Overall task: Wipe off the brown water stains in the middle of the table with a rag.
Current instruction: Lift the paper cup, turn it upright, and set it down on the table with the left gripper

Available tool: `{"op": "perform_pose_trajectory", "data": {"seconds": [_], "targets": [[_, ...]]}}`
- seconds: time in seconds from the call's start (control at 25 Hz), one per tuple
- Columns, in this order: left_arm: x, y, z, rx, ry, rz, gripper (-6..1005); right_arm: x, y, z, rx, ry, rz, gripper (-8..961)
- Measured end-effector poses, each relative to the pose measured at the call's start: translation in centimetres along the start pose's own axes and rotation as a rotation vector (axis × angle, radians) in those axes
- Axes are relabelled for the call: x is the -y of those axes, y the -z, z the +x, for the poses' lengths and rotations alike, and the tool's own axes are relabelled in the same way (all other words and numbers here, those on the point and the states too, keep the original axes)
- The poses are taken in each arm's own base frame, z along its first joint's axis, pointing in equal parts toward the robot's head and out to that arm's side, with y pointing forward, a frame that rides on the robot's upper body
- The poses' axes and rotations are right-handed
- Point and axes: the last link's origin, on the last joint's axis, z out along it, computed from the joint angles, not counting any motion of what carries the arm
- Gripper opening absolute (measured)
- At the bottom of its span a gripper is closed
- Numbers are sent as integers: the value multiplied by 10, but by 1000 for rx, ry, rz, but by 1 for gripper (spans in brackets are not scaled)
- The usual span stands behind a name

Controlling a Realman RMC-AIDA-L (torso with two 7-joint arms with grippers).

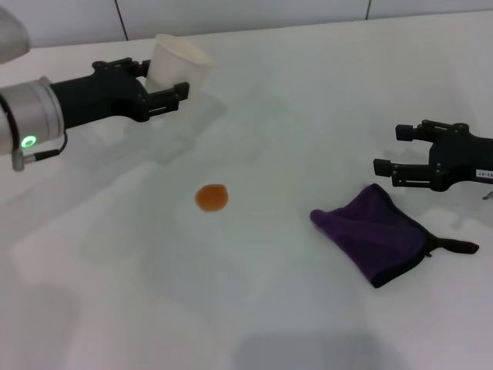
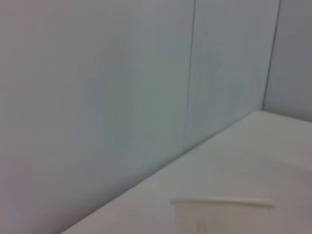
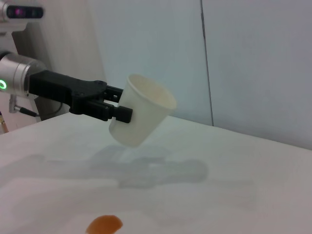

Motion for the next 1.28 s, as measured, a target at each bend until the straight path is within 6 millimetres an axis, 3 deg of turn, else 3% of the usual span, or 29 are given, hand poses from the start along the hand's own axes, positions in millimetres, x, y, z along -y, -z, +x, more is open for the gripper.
{"op": "perform_pose_trajectory", "data": {"seconds": [1.28], "targets": [[-25, 25, -62, -125, -12, 96, 697, -6, -5, 1, 15, 16, -34, 828]]}}
